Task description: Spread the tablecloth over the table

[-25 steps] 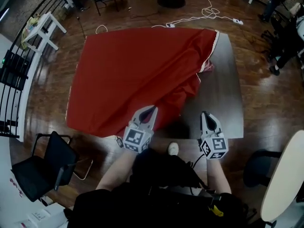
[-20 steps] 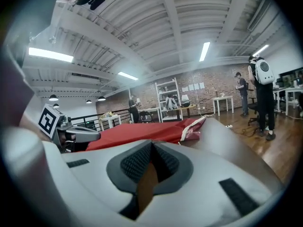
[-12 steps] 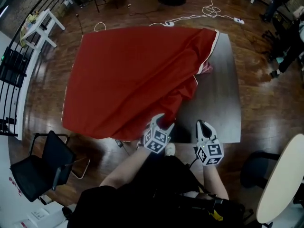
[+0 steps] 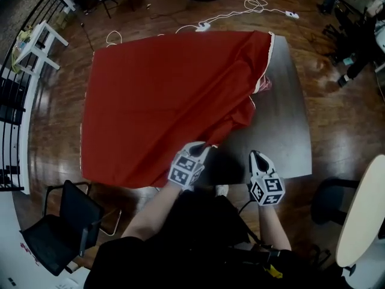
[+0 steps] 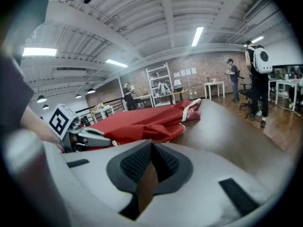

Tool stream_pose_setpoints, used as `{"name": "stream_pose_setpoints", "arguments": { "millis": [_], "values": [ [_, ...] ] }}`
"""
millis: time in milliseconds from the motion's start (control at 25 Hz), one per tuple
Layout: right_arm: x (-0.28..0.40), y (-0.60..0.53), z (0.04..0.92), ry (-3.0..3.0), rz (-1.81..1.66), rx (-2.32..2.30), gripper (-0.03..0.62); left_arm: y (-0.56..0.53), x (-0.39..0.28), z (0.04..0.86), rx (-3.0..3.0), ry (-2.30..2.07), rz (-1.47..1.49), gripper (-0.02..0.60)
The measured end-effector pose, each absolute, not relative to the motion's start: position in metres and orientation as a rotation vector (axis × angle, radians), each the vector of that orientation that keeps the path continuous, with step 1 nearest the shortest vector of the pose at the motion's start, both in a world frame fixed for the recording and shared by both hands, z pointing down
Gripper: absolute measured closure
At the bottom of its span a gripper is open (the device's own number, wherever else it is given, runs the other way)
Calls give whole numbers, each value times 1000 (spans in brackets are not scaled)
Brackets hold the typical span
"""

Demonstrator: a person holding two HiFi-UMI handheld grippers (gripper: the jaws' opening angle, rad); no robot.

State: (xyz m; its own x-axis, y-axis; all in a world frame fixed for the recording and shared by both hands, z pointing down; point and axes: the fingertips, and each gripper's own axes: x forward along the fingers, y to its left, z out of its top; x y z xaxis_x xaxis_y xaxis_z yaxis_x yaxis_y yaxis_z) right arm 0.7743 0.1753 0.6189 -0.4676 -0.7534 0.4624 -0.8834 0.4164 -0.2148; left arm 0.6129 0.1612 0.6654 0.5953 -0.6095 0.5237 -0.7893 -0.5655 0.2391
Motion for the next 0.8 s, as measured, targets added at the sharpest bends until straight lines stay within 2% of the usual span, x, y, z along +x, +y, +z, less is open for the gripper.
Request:
{"name": "stream_pose_setpoints", "arguments": {
  "millis": [320, 480, 560, 720, 760, 800],
  "values": [
    [720, 122, 660, -2279, 712, 1410, 577, 110, 515, 625, 2337, -1192, 403, 571],
    [678, 104, 689, -2219, 746, 1264, 350, 103, 485, 627, 2301, -1203, 390, 571],
    [654, 102, 707, -2157, 680, 1185, 293, 104, 477, 633, 2297, -1185, 393, 569],
    [646, 92, 739, -1967, 610, 1226, 290, 109, 475, 638, 2331, -1131, 396, 569],
    [650, 89, 741, -1935, 608, 1256, 336, 109, 476, 638, 2341, -1120, 394, 569],
    [654, 86, 740, -1918, 599, 1286, 428, 109, 477, 639, 2351, -1109, 393, 569]
  ]
}}
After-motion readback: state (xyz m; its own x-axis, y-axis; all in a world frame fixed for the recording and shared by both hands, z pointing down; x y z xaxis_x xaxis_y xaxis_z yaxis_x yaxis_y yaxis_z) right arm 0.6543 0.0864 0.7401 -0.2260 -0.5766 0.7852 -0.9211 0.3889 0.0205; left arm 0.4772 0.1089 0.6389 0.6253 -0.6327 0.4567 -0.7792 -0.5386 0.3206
